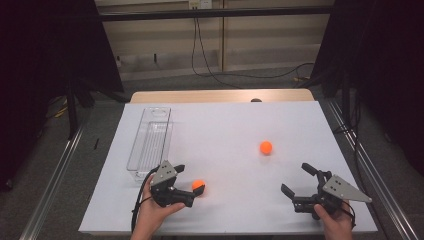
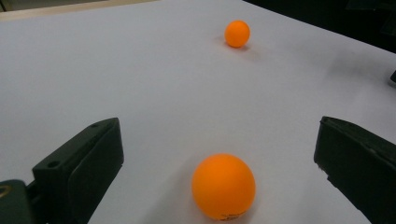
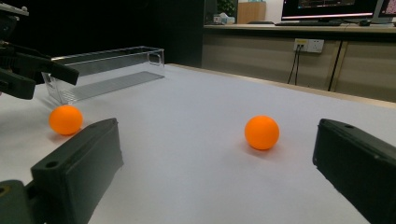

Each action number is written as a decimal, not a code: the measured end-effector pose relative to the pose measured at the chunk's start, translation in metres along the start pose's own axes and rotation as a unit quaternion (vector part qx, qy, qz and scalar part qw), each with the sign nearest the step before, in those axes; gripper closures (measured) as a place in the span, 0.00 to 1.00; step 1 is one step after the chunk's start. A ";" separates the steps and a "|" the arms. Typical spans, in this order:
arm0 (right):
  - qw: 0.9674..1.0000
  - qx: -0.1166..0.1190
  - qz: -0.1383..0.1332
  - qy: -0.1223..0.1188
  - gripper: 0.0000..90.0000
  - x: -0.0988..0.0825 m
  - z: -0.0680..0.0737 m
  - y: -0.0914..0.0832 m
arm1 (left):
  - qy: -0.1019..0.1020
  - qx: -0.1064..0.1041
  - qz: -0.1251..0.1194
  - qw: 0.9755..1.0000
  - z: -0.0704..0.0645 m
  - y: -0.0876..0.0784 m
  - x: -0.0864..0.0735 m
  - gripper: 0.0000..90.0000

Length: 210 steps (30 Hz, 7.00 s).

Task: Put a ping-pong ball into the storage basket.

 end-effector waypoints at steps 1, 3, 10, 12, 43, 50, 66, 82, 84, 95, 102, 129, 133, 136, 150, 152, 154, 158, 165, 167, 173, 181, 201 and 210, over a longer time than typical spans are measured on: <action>1.000 0.000 0.000 0.000 0.01 0.000 0.000 0.000 | 0.001 0.001 0.004 1.000 0.000 0.000 -0.001 0.02; 1.000 0.000 0.000 0.000 0.01 0.000 0.000 0.000 | 0.004 0.001 0.005 1.000 0.000 0.001 -0.001 0.02; 1.000 0.001 0.000 -0.001 0.01 0.000 0.000 0.000 | 0.011 0.001 0.023 1.000 0.000 0.003 -0.005 0.04; 1.000 0.001 0.000 0.000 0.01 0.000 0.000 0.000 | 0.014 -0.002 0.029 0.999 -0.001 0.003 -0.006 0.05; 1.000 0.005 0.000 -0.003 0.01 0.000 0.001 0.000 | 0.010 -0.010 0.094 0.995 -0.004 0.016 -0.022 0.17; 1.000 0.004 0.001 -0.002 0.01 0.000 0.001 0.001 | 0.007 -0.012 0.098 0.995 -0.003 0.017 -0.023 0.22; 1.000 0.005 0.001 -0.001 0.01 0.000 0.002 0.000 | 0.003 -0.018 0.115 0.993 -0.004 0.021 -0.027 0.30; 1.000 0.007 0.000 -0.003 0.01 0.000 0.002 0.000 | 0.006 -0.019 0.131 0.991 -0.001 0.022 -0.031 0.39; 1.000 0.007 0.000 -0.003 0.01 0.000 0.002 0.000 | 0.008 -0.018 0.135 0.991 -0.001 0.022 -0.032 0.40; 1.000 0.007 0.000 -0.004 0.01 0.000 0.002 0.000 | 0.009 -0.015 0.137 0.990 0.000 0.023 -0.033 0.42; 1.000 0.006 -0.001 -0.005 0.02 0.001 0.002 -0.001 | 0.006 -0.016 0.136 0.991 0.001 0.023 -0.032 0.45; 1.000 0.010 0.001 -0.003 0.02 0.000 0.003 0.000 | 0.012 -0.018 0.135 0.991 0.000 0.023 -0.032 0.54; 1.000 0.010 0.000 -0.003 0.02 0.000 0.003 0.000 | 0.012 -0.017 0.135 0.991 0.000 0.023 -0.032 0.55; 1.000 0.010 0.000 -0.003 0.02 0.000 0.003 0.000 | 0.013 -0.017 0.135 0.991 0.000 0.023 -0.032 0.56; 1.000 0.010 -0.001 -0.001 0.02 0.000 0.003 0.000 | 0.013 -0.015 0.133 0.991 0.000 0.023 -0.032 0.56; 1.000 0.011 0.000 -0.002 0.02 0.000 0.003 0.000 | 0.012 -0.016 0.133 0.991 0.000 0.023 -0.032 0.56; 1.000 0.012 0.000 -0.001 0.02 0.000 0.004 0.000 | 0.011 -0.016 0.133 0.991 0.000 0.023 -0.032 0.56; 1.000 0.011 -0.001 -0.001 0.02 0.001 0.004 -0.001 | 0.008 -0.018 0.130 0.991 -0.001 0.022 -0.031 0.56; 1.000 0.011 -0.001 0.000 0.02 0.001 0.004 -0.001 | 0.001 -0.017 0.127 0.992 -0.001 0.021 -0.030 0.56; 1.000 0.011 -0.001 -0.001 0.02 0.001 0.004 -0.001 | -0.003 -0.018 0.124 0.992 -0.002 0.020 -0.029 0.56; 1.000 0.011 -0.004 -0.001 0.02 0.002 0.004 -0.002 | -0.010 -0.018 0.122 0.992 -0.002 0.020 -0.027 0.56; 1.000 0.012 -0.003 -0.003 0.02 0.001 0.004 -0.002 | -0.018 -0.018 0.116 0.993 -0.001 0.017 -0.021 0.56; 1.000 0.011 -0.004 -0.001 0.02 0.002 0.004 -0.003 | -0.028 -0.011 0.114 0.993 0.002 0.013 -0.003 0.57; 1.000 0.010 -0.003 -0.001 0.02 0.002 0.003 -0.003 | -0.030 -0.002 0.119 0.992 0.004 0.013 0.002 0.56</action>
Point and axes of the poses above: each handheld gripper's, and its own axes: y roughly forward along the jaws, x roughly out of its top, z roughly to its left, the point moved 8 cm from there along y, roughly forward along the jaws, and after that the axes turned 5 degrees about -x, right-handed, at the moved point
